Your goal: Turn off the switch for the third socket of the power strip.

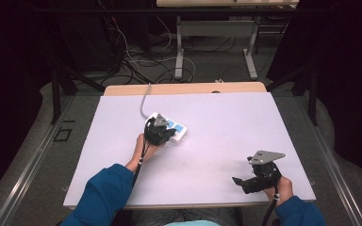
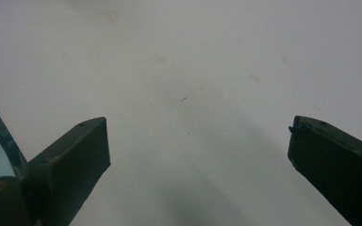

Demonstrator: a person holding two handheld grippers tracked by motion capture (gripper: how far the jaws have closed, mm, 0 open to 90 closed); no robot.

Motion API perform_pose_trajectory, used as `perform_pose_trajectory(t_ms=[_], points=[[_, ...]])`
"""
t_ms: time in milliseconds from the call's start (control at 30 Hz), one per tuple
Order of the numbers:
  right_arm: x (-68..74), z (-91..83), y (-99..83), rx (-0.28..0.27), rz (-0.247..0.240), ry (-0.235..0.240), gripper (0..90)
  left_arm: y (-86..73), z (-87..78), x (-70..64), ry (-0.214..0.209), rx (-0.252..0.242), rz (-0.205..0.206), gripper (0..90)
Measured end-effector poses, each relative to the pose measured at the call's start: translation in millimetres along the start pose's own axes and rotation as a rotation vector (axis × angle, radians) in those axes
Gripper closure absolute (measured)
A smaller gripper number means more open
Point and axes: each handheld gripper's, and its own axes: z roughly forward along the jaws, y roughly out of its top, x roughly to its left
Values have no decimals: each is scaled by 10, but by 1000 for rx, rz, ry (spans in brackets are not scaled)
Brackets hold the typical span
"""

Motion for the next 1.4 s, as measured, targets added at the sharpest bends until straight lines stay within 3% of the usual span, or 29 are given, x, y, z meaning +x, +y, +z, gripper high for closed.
perform_pose_trajectory(t_ms=[167,433,1400], points=[[4,-5,0,-4,-2,0,57,-1,6,-8,13,-7,2,900],[9,-6,-1,0,9,-2,58,1,-2,0,-3,4,-1,900],[12,-6,0,-9,7,-3,58,9,-5,-16,5,11,10,900]])
